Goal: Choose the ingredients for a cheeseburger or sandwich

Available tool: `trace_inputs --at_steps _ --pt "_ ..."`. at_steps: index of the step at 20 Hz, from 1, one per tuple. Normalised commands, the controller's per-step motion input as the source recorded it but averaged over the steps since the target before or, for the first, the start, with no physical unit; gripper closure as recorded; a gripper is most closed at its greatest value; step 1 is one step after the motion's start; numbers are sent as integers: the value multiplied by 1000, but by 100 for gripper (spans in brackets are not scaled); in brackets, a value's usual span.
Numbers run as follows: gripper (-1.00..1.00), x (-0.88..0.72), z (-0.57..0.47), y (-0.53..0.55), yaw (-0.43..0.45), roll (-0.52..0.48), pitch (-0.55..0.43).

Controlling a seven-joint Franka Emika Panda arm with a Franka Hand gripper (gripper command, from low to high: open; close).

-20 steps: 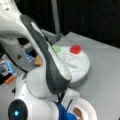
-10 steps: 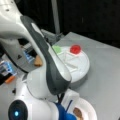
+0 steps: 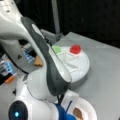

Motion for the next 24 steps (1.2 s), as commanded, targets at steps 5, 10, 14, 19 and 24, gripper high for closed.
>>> trace_inputs --at_steps 5,10,14,19,24 --pt "100 -123 -116 -25 12 24 -127" --pt "-100 -161 -107 -22 10 19 -120" --pt "-100 -204 -97 -38 14 8 -116" --pt "-100 -260 -66 -31 32 13 -118" --pt "-100 -308 -33 -40 81 18 -115"
